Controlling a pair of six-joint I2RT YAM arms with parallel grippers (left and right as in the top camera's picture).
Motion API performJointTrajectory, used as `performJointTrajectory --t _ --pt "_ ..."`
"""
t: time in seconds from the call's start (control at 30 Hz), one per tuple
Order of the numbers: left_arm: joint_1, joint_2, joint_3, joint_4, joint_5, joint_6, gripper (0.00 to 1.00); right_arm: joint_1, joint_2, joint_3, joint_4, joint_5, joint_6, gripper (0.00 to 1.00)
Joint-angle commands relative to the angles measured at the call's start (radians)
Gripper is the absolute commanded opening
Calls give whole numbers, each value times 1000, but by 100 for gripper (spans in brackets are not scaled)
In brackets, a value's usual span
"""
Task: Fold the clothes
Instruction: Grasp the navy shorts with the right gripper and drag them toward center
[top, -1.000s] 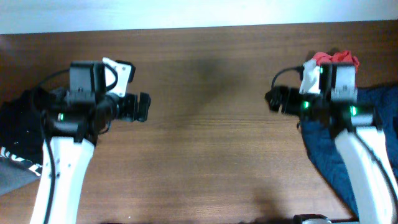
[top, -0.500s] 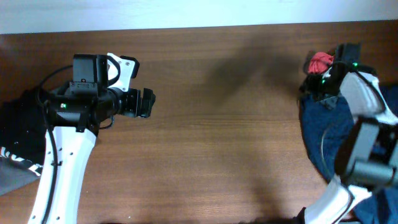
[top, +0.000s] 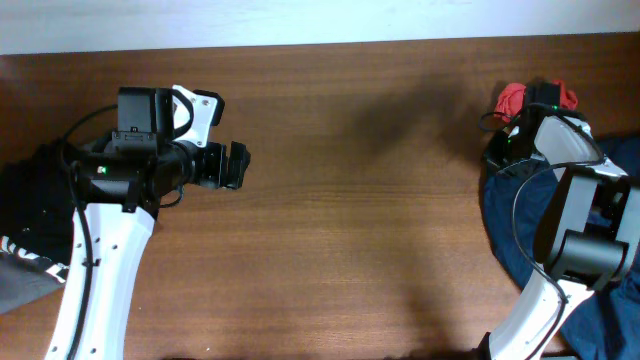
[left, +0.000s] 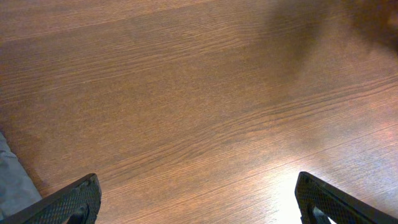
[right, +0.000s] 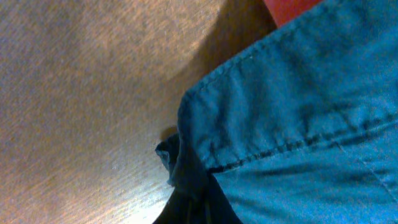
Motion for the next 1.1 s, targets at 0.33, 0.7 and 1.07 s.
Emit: performJointTrajectory --t 0.33,0.7,1.07 --pt "5 1 25 14 -37 -13 99 137 -517 190 -127 -145 -45 4" --pt "82 -28 168 -12 -167 -47 99 634 -472 206 -39 -158 -44 4" --pt "153 -46 188 -36 -170 -47 99 979 -169 206 147 -197 -154 22"
